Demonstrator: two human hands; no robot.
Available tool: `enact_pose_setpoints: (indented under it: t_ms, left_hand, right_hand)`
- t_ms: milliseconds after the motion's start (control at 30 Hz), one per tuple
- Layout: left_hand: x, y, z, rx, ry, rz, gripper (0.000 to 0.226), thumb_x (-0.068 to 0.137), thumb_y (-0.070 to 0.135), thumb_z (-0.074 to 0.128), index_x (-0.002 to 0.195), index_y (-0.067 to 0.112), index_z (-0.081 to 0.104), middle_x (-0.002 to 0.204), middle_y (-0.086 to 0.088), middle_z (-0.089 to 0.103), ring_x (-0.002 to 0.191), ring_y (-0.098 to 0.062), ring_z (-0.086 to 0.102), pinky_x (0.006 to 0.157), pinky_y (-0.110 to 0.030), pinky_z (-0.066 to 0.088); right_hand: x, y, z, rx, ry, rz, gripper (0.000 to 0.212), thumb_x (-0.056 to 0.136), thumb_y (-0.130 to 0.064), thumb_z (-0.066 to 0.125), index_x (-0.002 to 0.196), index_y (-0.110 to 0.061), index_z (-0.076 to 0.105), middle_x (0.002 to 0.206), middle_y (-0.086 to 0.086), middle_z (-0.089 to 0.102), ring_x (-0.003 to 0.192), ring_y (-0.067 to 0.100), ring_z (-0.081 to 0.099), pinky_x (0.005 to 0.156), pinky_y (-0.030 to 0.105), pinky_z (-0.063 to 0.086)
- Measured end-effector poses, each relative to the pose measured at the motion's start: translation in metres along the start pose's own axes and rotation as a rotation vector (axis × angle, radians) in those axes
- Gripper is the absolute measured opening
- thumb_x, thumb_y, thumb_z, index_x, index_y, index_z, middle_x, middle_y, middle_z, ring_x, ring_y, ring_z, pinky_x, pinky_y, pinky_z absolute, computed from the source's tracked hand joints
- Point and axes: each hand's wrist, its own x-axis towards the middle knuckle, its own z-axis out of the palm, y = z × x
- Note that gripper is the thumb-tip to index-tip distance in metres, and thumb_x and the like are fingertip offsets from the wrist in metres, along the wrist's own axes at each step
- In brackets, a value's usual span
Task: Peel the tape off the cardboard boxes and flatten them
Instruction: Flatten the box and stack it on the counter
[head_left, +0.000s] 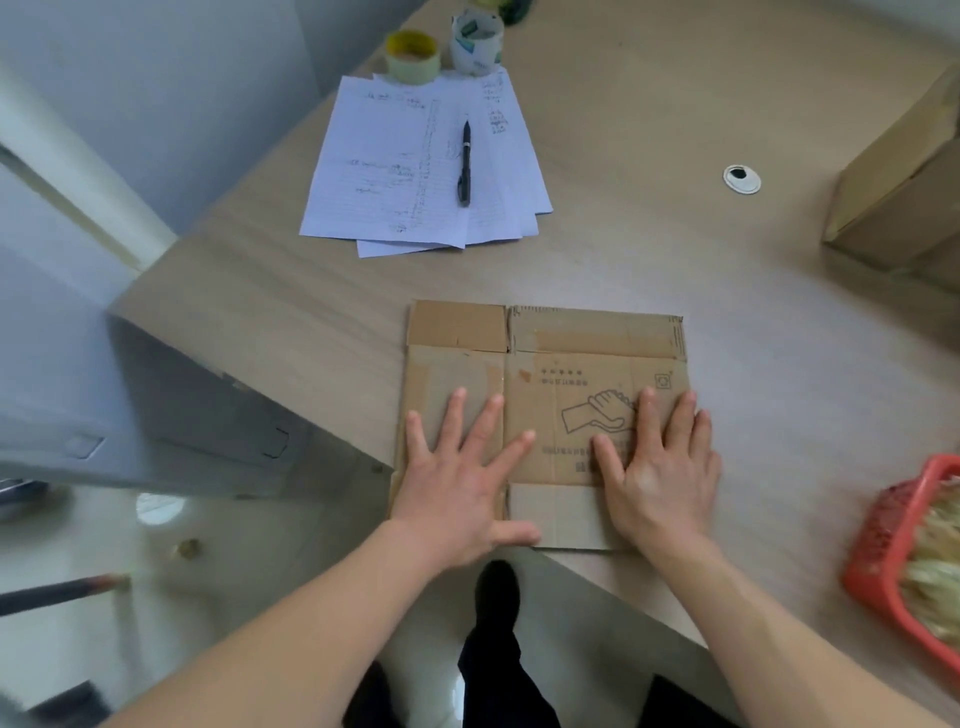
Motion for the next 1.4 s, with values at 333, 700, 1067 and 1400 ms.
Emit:
enact_pose_setpoints:
  t_ms: [333, 700, 1067, 1400]
  left_hand:
    - [-0.040, -0.004, 0.007, -0.362, 0.129, -0.216, 0.096, 0.070, 0.089, 0.041, 0.153, 0.046, 0.017, 0.160, 0.006, -0.031, 0.144, -0.024, -0.037, 0.115, -0.056, -0.013]
    - [-0.102, -0.046, -0.006, -0.707, 0.183, -0.831, 0.112, 0.066, 0.057, 0.084, 0.149, 0.039, 0.011, 0.153, 0.000, 0.006, 0.135, -0.028, 0.036, 0.107, -0.041, 0.043]
    - [-0.286, -0.113, 0.000, -0.601, 0.320, -1.136, 0.119, 0.061, 0.065, 0.082, 0.150, 0.040, 0.008, 0.137, 0.001, 0.017, 0.124, -0.022, 0.042, 0.096, -0.037, 0.046]
    - [-0.527, -0.129, 0.045, -0.678, 0.552, -1.445, 0.110, 0.063, 0.073, 0.071, 0.151, 0.042, 0.013, 0.136, 0.004, 0.025, 0.125, -0.020, 0.043, 0.094, -0.036, 0.049]
  right_hand:
    - [-0.007, 0.000, 0.001, 0.184, 0.141, 0.043, 0.067, 0.091, -0.061, 0.048, 0.146, -0.027, 0.033, 0.161, 0.009, 0.022, 0.143, 0.032, 0.027, 0.114, 0.052, 0.028]
    - [0.000, -0.070, -0.031, 0.366, -0.149, 0.139, 0.070, 0.056, -0.073, 0.077, 0.101, -0.024, 0.054, 0.100, 0.003, 0.061, 0.090, 0.030, 0.060, 0.073, 0.041, 0.053]
    - [-0.113, -0.203, -0.039, 0.566, -0.339, -0.336, 0.040, 0.085, -0.037, 0.072, 0.119, -0.028, 0.053, 0.108, -0.004, 0.068, 0.090, 0.018, 0.060, 0.078, 0.035, 0.047]
    - [-0.311, -0.324, -0.023, 0.499, -0.448, -0.679, 0.055, 0.088, -0.046, 0.068, 0.137, -0.035, 0.046, 0.115, -0.011, 0.065, 0.107, 0.019, 0.061, 0.095, 0.046, 0.051]
